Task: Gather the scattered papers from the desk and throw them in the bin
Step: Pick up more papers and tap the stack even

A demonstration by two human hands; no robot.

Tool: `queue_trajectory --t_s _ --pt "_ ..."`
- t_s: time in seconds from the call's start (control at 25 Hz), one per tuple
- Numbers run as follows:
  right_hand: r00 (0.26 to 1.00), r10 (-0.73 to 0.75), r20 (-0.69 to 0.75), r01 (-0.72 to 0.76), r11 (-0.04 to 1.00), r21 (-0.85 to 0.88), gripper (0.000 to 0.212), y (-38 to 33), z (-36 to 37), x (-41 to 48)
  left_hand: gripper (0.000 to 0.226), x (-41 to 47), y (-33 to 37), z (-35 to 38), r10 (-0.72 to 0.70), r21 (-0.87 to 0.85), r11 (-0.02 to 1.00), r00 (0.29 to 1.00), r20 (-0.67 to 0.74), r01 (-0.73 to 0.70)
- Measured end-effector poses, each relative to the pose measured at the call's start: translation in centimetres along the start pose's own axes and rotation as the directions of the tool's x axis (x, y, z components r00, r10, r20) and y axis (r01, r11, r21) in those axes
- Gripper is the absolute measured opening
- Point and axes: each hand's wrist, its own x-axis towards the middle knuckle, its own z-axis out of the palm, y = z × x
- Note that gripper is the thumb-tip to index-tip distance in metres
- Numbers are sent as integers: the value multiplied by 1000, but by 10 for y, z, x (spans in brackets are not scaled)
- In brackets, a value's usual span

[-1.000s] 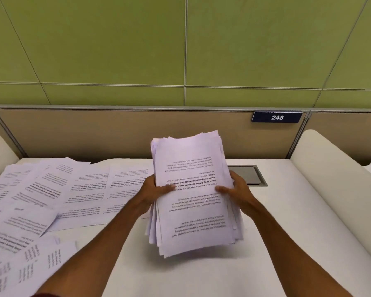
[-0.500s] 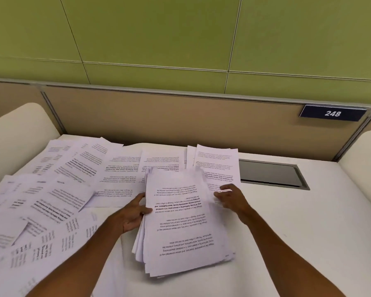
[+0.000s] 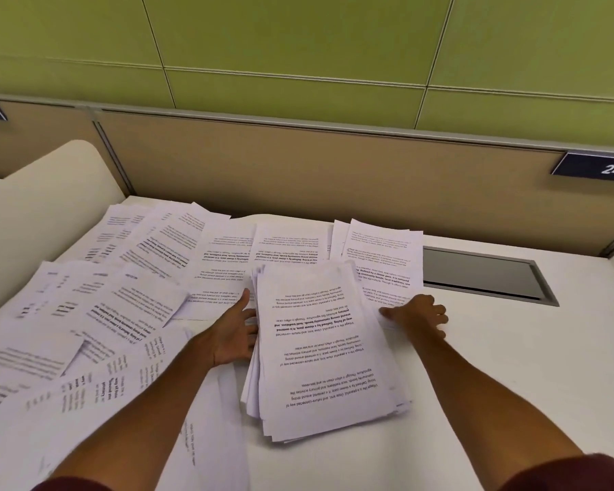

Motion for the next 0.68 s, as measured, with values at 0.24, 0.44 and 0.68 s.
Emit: queue_trajectory --t_s 0.24,0.44,0.68 --pt "996 21 92 -32 993 115 67 -15 -4 14 64 1 1 -4 -1 11 1000 1000 23 0" --pt "996 50 79 -82 875 477 70 -15 -9 18 60 3 0 -4 16 26 1000 999 31 -17" --pt "969 74 235 -184 854 487 61 -8 -15 18 59 -3 -6 8 38 30 999 991 128 -42"
